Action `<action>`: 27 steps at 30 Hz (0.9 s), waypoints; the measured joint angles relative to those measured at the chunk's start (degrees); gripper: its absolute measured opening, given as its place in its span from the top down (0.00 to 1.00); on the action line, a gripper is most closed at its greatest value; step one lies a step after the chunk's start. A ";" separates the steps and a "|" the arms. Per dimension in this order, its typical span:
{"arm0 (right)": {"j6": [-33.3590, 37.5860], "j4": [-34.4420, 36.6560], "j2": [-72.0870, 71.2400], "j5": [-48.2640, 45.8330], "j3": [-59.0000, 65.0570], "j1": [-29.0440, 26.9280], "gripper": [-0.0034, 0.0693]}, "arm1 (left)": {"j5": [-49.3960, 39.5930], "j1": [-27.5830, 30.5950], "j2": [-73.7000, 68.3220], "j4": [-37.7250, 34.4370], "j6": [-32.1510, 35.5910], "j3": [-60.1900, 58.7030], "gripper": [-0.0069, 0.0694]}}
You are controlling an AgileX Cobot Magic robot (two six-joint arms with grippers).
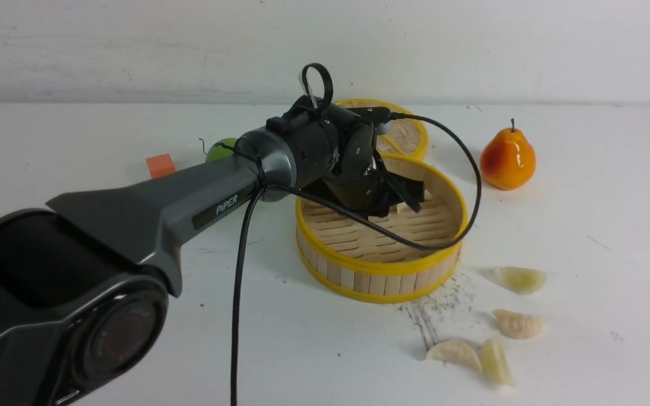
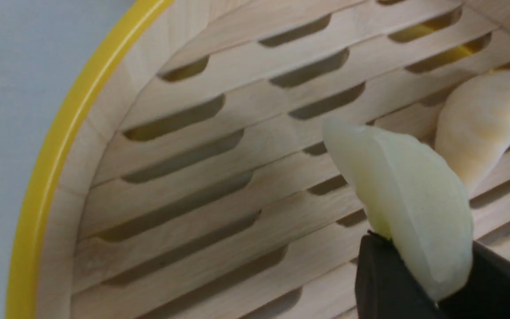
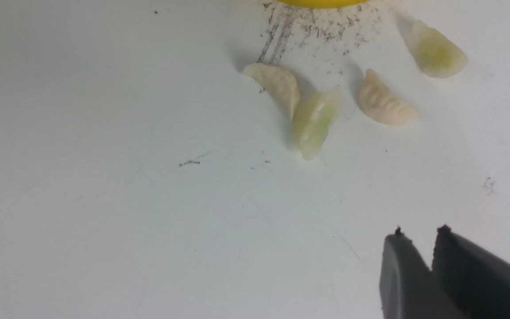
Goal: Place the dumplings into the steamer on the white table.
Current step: 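Place the dumpling into the bamboo steamer basket with the left gripper, then reach for and grasp a dumpling lying on the table beside the steamer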
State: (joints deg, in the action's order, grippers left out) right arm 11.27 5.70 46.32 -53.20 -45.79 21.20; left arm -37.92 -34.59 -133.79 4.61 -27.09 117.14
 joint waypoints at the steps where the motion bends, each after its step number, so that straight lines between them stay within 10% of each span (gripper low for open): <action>1: 0.00 0.00 0.00 0.12 0.00 0.00 0.80 | 1.11 0.00 -0.06 0.12 0.00 0.00 0.71; 8: 0.00 0.05 0.00 0.16 0.00 0.00 0.80 | 2.05 0.00 -1.78 1.31 1.67 0.02 0.65; 17: 0.00 0.05 0.00 0.16 0.00 0.00 0.80 | -12.42 0.00 3.27 1.06 2.66 0.02 0.20; 27: 0.00 0.05 0.00 0.97 0.00 0.00 0.79 | -22.69 -1.39 5.25 -0.10 7.48 0.40 0.49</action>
State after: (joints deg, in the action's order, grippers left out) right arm 11.27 5.75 46.32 -52.23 -45.79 21.20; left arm -60.61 -35.98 -128.54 4.51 -19.61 117.54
